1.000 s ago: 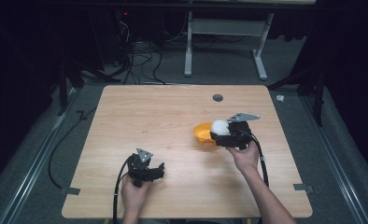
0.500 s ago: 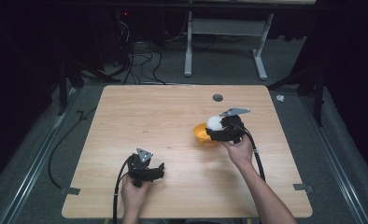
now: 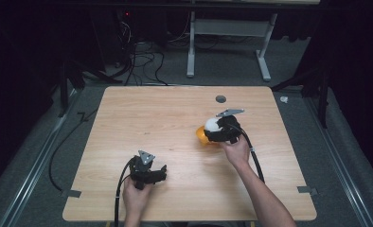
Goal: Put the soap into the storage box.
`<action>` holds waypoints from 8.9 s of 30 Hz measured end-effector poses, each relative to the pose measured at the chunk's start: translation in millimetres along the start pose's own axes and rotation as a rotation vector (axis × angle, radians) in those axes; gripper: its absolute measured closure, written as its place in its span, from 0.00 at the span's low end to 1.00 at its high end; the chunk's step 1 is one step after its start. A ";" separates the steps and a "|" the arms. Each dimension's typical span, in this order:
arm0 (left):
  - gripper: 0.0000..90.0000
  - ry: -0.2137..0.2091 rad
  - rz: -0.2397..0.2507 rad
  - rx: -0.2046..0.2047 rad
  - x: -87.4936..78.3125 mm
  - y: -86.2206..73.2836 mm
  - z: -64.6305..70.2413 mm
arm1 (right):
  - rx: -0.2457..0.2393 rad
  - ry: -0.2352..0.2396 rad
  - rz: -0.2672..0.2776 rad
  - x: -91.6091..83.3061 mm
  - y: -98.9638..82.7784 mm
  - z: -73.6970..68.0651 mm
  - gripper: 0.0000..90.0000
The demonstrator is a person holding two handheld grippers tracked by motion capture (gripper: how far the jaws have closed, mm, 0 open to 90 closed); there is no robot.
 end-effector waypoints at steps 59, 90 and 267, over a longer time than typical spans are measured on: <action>0.16 -0.002 0.000 0.002 -0.1 -0.1 0.3 | 0.035 -0.034 -0.030 15.7 -7.8 4.1 0.22; 0.16 -0.002 0.000 0.002 -0.1 -0.1 0.4 | 0.040 -0.028 0.010 -5.3 -2.8 6.6 0.23; 0.16 -0.003 0.000 0.002 -0.2 -0.1 0.7 | 0.176 -0.081 0.063 -78.4 -122.9 20.9 0.32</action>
Point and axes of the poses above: each handheld gripper's, and its own axes: x roughly forward along the jaws, y roughly out of its top, z roughly to its right, the point moved 8 cm from there along x, roughly forward along the jaws, and after that the axes turned 2 degrees about z, right-handed, at the moved point
